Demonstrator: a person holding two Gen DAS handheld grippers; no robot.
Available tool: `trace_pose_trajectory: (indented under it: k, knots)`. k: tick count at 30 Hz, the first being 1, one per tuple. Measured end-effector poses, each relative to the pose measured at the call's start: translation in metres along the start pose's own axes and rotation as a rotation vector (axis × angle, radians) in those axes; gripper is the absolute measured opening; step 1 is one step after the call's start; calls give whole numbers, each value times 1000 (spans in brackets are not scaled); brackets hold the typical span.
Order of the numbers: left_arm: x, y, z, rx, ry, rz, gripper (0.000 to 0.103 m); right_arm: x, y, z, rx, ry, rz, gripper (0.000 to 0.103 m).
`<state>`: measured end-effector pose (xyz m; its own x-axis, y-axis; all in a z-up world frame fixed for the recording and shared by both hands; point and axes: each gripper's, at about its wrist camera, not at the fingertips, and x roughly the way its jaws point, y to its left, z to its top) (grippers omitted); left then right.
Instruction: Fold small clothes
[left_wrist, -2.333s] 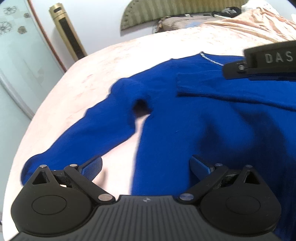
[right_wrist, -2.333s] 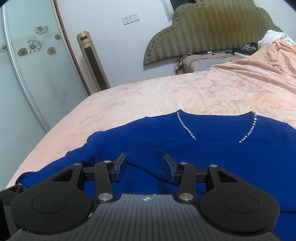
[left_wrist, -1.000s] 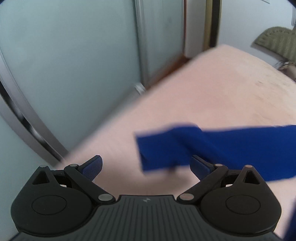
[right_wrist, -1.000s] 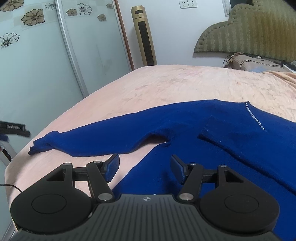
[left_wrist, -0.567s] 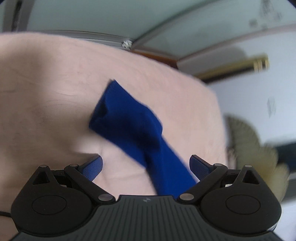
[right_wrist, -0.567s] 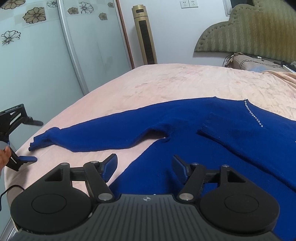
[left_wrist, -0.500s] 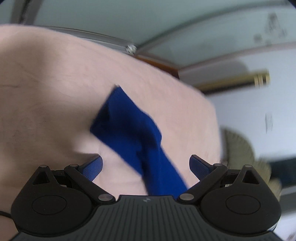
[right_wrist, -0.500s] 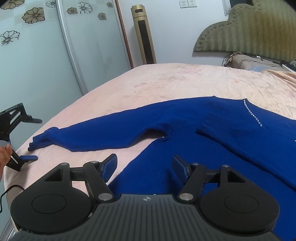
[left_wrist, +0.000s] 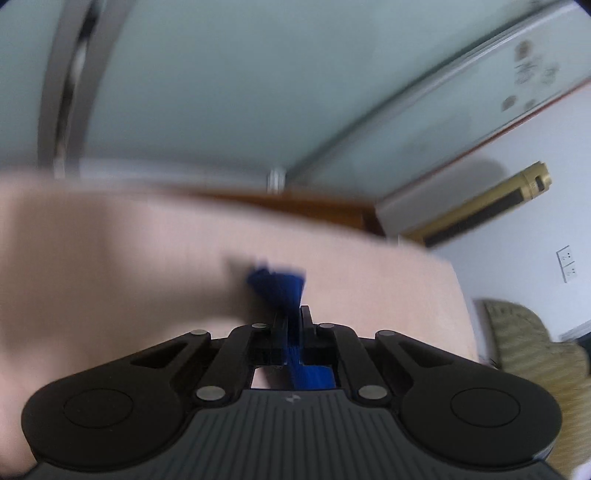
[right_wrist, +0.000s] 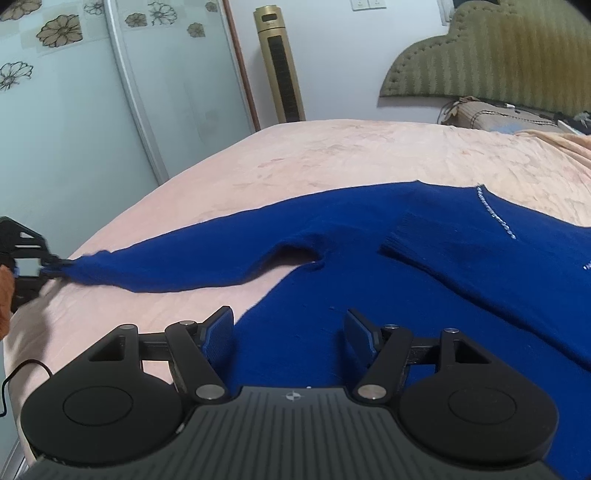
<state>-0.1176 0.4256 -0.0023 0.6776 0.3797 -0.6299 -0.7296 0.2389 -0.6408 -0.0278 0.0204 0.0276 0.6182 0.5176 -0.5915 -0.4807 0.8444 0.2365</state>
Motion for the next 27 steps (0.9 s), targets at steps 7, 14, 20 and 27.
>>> trace_pose_trajectory:
  k: [7, 14, 20, 27]
  knots:
    - [-8, -79, -1, 295, -95, -9, 5, -15, -18, -5, 41, -23, -16, 72]
    - [-25, -213, -120, 810, 21, -265, 5, -47, -54, -15, 140, -77, -88, 74]
    - [-51, -277, -279, 1201, 212, -541, 5, -91, -106, -32, 286, -163, -218, 74]
    - [-41, -264, -437, 1573, 619, -671, 13, -143, -168, -58, 470, -263, -387, 74]
